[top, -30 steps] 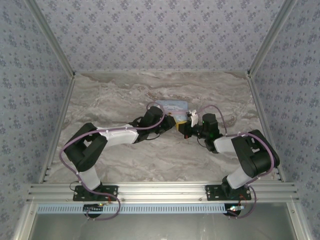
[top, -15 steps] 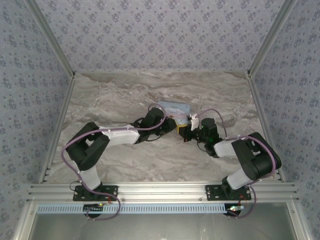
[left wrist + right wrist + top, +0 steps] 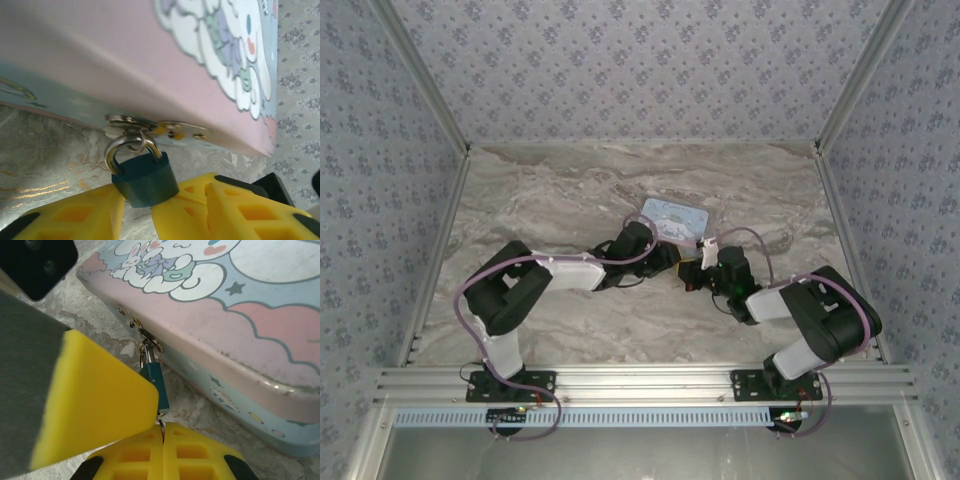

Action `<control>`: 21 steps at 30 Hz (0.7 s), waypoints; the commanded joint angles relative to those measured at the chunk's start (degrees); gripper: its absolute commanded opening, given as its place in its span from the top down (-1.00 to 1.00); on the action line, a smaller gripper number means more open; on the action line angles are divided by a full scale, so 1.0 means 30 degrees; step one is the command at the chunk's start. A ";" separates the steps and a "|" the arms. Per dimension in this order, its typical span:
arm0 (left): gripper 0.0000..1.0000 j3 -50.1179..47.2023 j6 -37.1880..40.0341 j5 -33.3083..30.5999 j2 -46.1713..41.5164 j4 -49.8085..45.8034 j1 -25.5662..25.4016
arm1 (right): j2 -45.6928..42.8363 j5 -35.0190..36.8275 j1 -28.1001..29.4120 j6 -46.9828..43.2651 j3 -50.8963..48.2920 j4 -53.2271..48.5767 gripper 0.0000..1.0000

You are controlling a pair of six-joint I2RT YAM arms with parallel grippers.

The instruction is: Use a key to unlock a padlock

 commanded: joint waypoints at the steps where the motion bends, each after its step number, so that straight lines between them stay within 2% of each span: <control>1: -0.09 -0.0387 0.0782 0.0070 -0.1503 0.0562 0.0009 | 0.0148 0.0461 0.0178 0.1091 -0.0237 0.0165 1.00; 7: -0.36 -0.1866 0.1953 -0.0875 -0.4203 0.0064 0.0228 | -0.0371 0.0464 0.0422 0.2134 -0.0159 -0.0951 1.00; 16: -0.51 -0.4529 0.4419 -0.3315 -0.7889 0.3277 0.0917 | -0.0662 0.0906 0.1036 0.3627 -0.0223 -0.1117 1.00; 21: -0.56 -0.5058 0.3604 -0.3378 -0.8733 0.1319 0.1248 | -0.1293 0.1372 0.1464 0.4643 -0.0022 -0.1911 1.00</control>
